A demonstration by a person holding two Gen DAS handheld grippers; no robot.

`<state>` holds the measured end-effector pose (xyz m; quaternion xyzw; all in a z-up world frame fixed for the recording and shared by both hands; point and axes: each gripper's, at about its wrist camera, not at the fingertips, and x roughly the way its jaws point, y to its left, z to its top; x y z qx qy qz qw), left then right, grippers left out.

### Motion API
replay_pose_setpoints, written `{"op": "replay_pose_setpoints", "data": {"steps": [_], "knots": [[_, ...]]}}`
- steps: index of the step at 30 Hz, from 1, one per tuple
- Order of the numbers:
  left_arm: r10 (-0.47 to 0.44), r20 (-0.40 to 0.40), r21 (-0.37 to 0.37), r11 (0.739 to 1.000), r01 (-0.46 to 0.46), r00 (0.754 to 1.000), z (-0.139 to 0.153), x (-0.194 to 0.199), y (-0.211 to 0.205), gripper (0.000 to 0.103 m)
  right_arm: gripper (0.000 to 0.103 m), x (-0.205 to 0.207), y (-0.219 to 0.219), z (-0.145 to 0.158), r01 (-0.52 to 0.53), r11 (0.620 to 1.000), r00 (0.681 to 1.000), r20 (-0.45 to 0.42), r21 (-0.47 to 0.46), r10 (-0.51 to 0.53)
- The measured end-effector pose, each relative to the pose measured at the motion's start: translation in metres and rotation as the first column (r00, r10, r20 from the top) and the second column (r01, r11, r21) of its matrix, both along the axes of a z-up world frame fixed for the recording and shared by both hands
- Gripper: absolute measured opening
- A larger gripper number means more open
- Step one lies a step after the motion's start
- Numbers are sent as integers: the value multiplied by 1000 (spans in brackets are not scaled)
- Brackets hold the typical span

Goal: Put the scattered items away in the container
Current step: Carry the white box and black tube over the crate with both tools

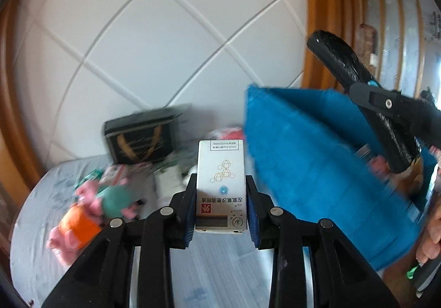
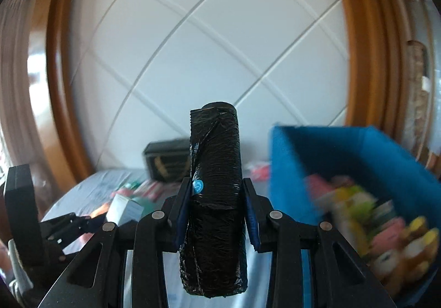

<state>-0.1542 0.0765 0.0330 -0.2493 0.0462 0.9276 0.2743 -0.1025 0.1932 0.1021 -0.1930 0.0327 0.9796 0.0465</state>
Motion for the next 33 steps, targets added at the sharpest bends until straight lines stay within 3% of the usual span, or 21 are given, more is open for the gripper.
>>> {"op": "replay_pose_setpoints", "data": {"steps": [5, 10, 13, 16, 18, 20, 23, 25, 33], "knots": [[-51, 15, 54, 997, 50, 999, 36, 13, 101, 30, 34, 18, 101, 29, 38, 999, 999, -23, 32, -37], [-81, 93, 49, 996, 77, 992, 56, 11, 197, 30, 34, 9, 206, 40, 52, 999, 998, 40, -3, -52], [-76, 160, -3, 997, 78, 984, 45, 0, 253, 30, 34, -12, 249, 25, 64, 998, 991, 118, -22, -61], [-35, 228, -120, 991, 64, 973, 12, -16, 300, 30, 34, -33, 284, -5, 103, 995, 972, 216, -10, -98], [-22, 291, -176, 981, 76, 956, -7, -25, 315, 30, 34, -45, 303, -29, 131, 991, 947, 297, -13, -121], [-18, 344, -236, 966, 105, 939, -25, -30, 326, 30, 34, -54, 325, -41, 128, 982, 932, 356, -141, -71], [9, 365, -326, 938, 119, 931, -46, -25, 334, 30, 34, -65, 328, -48, 144, 986, 915, 392, -85, -100], [20, 377, -367, 921, 129, 926, -56, -23, 336, 30, 34, -73, 324, -59, 117, 989, 894, 444, -95, -63], [58, 433, -405, 904, 137, 899, -68, -25, 344, 31, 38, -90, 345, -112, 170, 963, 773, 634, -211, 3]]}}
